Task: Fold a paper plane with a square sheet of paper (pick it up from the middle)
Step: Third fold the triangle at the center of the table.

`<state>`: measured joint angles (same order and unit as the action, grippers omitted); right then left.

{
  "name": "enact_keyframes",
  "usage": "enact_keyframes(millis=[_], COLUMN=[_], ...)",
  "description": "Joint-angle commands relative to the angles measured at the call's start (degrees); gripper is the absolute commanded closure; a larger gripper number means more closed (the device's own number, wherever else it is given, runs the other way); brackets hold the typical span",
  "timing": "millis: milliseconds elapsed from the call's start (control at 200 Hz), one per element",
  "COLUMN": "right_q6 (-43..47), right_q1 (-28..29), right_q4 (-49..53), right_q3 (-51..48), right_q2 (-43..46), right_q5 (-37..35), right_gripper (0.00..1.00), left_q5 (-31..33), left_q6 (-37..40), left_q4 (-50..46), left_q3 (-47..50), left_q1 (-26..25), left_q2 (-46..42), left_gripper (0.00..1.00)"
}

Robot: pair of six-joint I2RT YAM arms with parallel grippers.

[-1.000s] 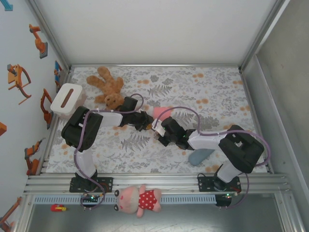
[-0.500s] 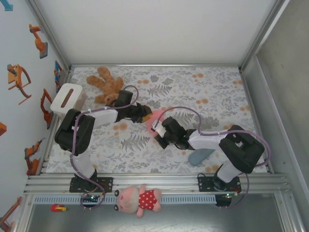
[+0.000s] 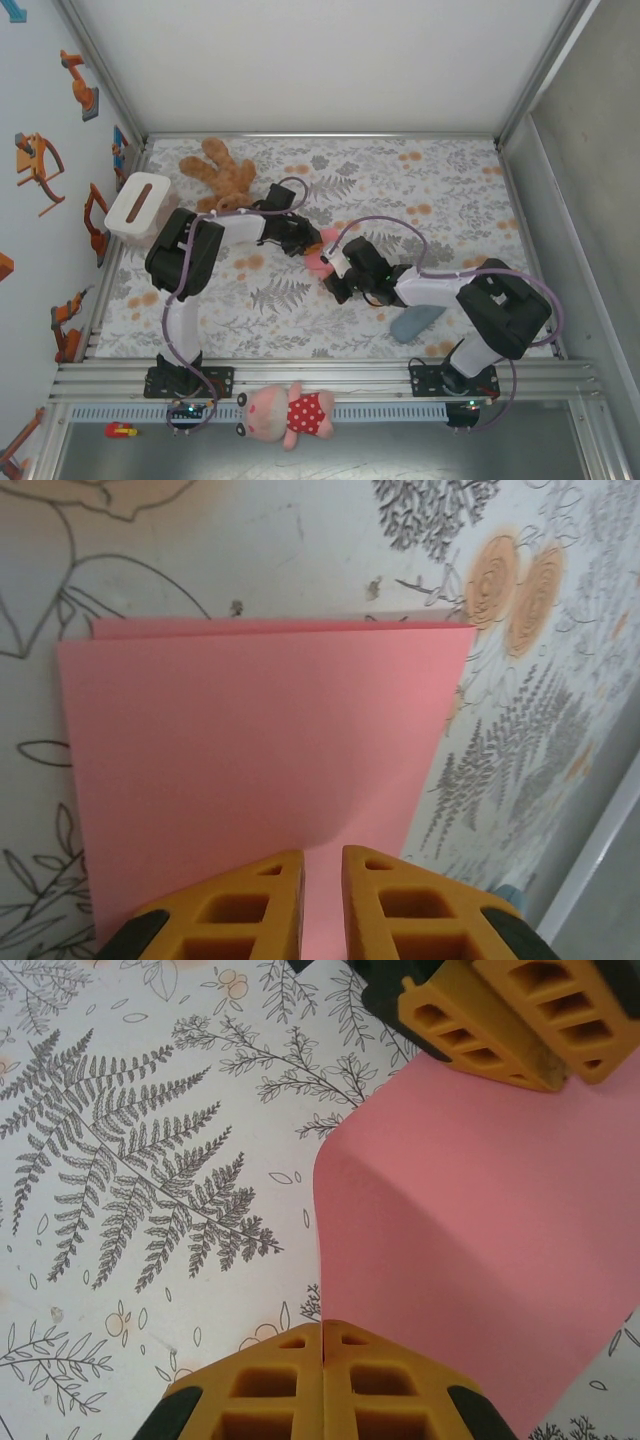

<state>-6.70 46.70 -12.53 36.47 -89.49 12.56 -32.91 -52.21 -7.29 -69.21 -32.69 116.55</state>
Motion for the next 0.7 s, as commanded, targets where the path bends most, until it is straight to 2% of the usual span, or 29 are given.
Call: enact_keyframes(millis=[0, 691], right_q6=[-3.01, -5.80], right_q1=[-0.49, -2.49], right_q4=[-0.83, 3.31], right_q3=[0.69, 3.65], right_q2=[-0.47, -3.18], right_q5=[0.41, -8.01], right_gripper=[1.00, 1.00], left_q5=[1.37, 1.18], left_q6=[4.10, 6.85], left_q4=[-6.30, -9.29], left_q3=[-1.60, -2.83], left_q1=[-0.62, -0.78], left_q2=[1.67, 3.50], left_gripper=[0.84, 0.87])
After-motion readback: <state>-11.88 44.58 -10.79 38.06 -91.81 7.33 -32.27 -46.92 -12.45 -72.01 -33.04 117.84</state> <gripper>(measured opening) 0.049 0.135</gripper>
